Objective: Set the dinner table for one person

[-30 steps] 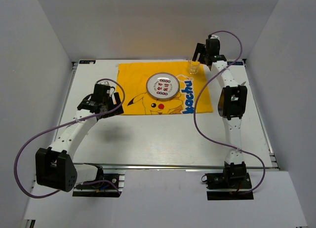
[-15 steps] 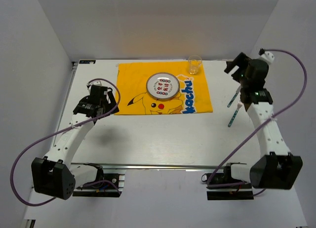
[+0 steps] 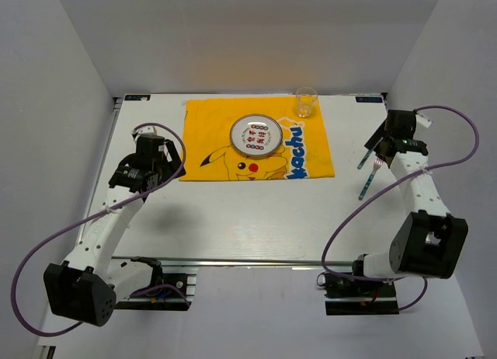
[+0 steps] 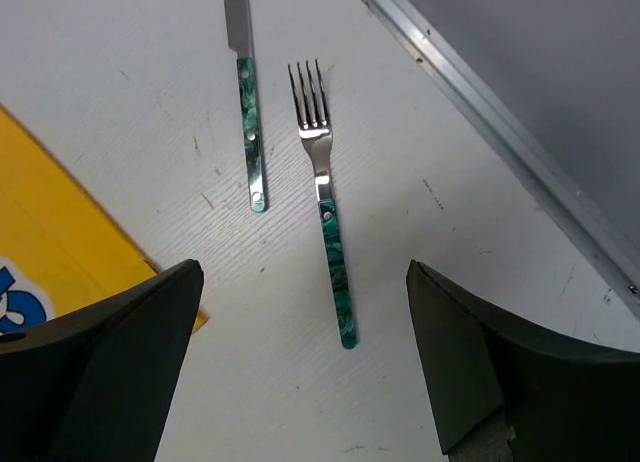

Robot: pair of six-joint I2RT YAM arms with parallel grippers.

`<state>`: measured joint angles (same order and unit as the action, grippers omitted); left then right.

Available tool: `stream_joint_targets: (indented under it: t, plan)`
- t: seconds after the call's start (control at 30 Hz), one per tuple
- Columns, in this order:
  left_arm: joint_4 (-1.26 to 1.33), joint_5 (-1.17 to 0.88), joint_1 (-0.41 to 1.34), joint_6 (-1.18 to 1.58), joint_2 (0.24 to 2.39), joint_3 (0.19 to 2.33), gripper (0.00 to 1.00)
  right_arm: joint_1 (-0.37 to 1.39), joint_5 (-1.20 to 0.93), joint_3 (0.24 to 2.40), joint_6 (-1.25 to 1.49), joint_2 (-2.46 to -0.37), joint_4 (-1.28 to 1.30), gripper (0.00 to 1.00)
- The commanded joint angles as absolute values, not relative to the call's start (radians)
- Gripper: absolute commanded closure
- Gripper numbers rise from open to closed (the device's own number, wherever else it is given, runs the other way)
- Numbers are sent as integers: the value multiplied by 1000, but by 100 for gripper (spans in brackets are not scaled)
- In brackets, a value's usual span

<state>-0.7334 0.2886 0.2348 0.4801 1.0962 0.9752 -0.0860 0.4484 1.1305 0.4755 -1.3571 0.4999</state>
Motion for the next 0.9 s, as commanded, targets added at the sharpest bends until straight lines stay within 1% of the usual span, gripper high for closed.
stream_joint_targets:
  t: [0.0, 0.1, 0.17, 0.23, 0.27, 0.4, 0.7, 0.87]
  plan:
    - [-732, 282, 232, 485, 1060, 982, 2, -113, 356, 1157, 473, -1460, 506, 12]
    - [-729, 285, 232, 485, 1055, 980, 2, -121, 351, 1167, 489, -1535, 541, 17]
    - [-727, 279, 232, 483, 1055, 980, 2, -126, 312, 1097, 502, -1522, 499, 20]
    - [-727, 272, 232, 480, 1060, 982, 2, -129, 285, 1040, 515, -1506, 456, 25]
    - [-729, 262, 232, 480, 1063, 983, 2, -126, 288, 1001, 512, -1505, 427, 30]
    - [-719, 242, 232, 476, 1062, 979, 2, -123, 258, 985, 503, -1561, 410, 31]
    - [-718, 245, 232, 474, 1058, 976, 2, -127, 284, 1003, 512, -1709, 391, 34]
    - [-719, 238, 232, 472, 1072, 977, 2, -129, 301, 1026, 503, -1704, 403, 34]
